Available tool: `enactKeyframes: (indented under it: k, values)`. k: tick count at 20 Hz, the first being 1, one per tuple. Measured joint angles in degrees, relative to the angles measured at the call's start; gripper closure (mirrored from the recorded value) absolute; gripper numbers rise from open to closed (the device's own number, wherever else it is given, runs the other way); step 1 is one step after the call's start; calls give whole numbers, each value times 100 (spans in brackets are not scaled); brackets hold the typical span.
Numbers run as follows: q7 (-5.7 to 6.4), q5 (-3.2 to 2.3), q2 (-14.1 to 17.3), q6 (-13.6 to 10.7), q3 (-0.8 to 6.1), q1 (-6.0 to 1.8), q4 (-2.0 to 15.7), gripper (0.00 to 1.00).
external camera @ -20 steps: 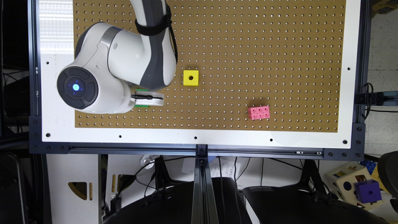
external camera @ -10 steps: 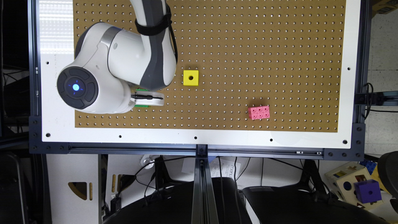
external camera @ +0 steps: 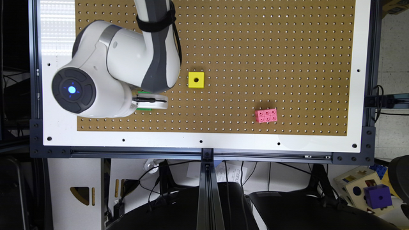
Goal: Pick up green block.
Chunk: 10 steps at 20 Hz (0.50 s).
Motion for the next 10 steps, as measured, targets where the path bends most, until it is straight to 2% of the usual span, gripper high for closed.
enactKeyframes:
  k: [10]
  values:
    - [0,0,-712,-725,5,0,-2,100]
